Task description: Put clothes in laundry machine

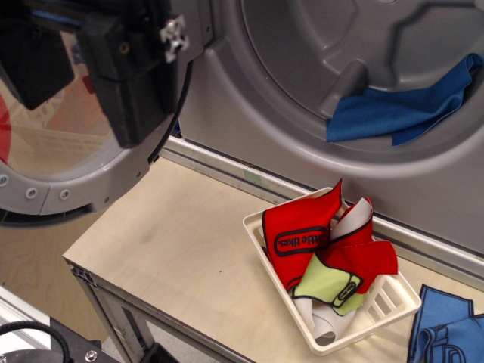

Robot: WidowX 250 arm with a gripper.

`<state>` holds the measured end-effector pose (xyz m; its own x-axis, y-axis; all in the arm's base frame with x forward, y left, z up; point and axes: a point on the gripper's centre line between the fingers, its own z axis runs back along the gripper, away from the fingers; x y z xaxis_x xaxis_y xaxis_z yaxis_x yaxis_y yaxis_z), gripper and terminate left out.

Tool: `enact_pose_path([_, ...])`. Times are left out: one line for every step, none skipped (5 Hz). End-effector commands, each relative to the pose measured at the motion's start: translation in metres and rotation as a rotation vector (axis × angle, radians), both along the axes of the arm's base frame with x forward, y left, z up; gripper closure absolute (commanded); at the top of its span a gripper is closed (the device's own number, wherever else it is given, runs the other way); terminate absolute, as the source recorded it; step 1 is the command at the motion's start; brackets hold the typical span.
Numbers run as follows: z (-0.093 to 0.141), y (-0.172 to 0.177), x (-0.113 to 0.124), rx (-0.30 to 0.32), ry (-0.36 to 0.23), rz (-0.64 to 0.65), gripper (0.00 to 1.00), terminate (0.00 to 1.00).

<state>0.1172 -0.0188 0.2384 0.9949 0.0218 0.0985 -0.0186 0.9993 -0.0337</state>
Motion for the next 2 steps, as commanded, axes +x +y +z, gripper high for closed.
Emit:
enact_pose_path([0.0,0.0,0.0,0.0,0.0,0.0,0.0,0.0])
enact_pose_path([-0.017,-0.002,0.029,-0.019,0.017,-0.018,0.0,0.0])
